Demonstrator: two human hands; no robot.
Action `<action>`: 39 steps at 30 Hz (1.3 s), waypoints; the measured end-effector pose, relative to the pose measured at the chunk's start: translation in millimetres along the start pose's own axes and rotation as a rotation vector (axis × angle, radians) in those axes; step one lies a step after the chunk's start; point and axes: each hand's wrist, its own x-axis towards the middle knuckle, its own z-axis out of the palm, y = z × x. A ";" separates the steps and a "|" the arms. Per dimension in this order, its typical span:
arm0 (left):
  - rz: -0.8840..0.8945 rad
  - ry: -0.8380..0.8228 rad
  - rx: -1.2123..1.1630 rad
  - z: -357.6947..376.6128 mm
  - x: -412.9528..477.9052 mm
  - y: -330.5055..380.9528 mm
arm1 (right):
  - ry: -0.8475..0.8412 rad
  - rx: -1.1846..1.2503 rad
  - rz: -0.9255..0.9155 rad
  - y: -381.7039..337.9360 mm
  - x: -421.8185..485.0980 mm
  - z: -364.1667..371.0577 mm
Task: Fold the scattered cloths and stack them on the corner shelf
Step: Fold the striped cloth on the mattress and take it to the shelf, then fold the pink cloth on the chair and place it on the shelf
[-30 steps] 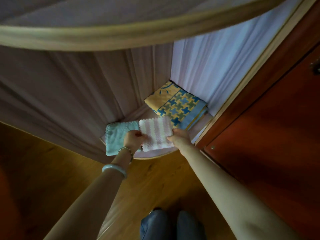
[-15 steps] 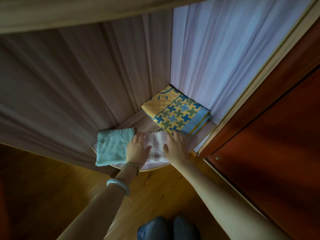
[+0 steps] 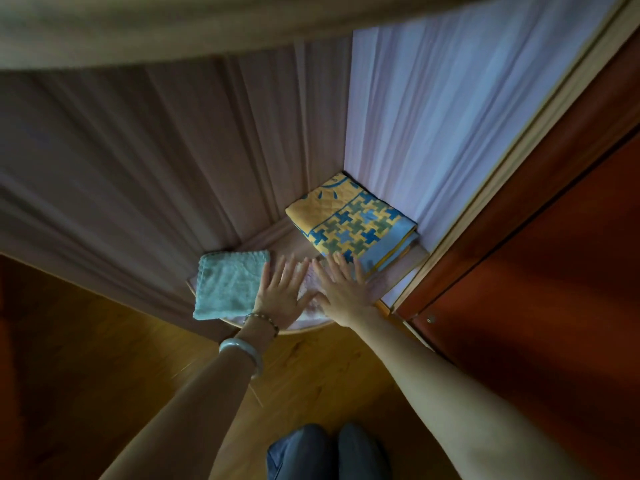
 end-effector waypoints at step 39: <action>-0.793 1.259 -0.790 -325.6 -750.8 -175.0 | -0.458 1.230 -1.044 -616.7 -345.6 -327.6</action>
